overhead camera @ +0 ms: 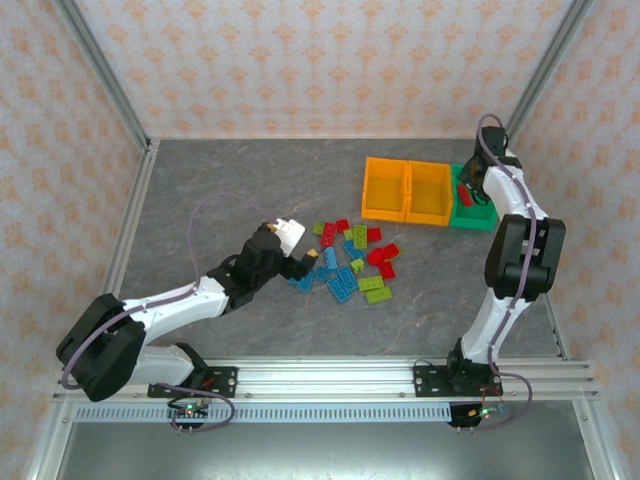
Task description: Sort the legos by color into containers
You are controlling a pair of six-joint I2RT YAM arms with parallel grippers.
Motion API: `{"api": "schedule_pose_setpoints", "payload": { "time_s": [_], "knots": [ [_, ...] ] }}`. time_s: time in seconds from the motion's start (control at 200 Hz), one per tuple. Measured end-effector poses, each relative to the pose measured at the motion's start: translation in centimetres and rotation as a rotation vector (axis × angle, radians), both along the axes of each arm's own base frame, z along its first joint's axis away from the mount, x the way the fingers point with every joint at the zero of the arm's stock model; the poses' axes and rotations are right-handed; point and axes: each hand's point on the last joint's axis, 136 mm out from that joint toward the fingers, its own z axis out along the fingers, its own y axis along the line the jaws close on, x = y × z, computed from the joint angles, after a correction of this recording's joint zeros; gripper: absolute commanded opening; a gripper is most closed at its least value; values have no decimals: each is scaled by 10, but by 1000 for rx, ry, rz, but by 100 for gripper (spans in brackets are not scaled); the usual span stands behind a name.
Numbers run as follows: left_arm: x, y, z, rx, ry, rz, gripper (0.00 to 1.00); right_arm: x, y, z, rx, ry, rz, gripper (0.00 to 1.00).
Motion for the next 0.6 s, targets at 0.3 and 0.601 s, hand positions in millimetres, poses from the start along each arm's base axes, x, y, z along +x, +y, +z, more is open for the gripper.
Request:
{"api": "schedule_pose_setpoints", "payload": {
  "time_s": [0.3,0.601],
  "knots": [
    [16,1,12,-56,97,136,95,-90,42,48,104,-89,30,62],
    [1,16,4,-165,352,361,73,-193,210,95,322,-161,601,70]
  ]
}}
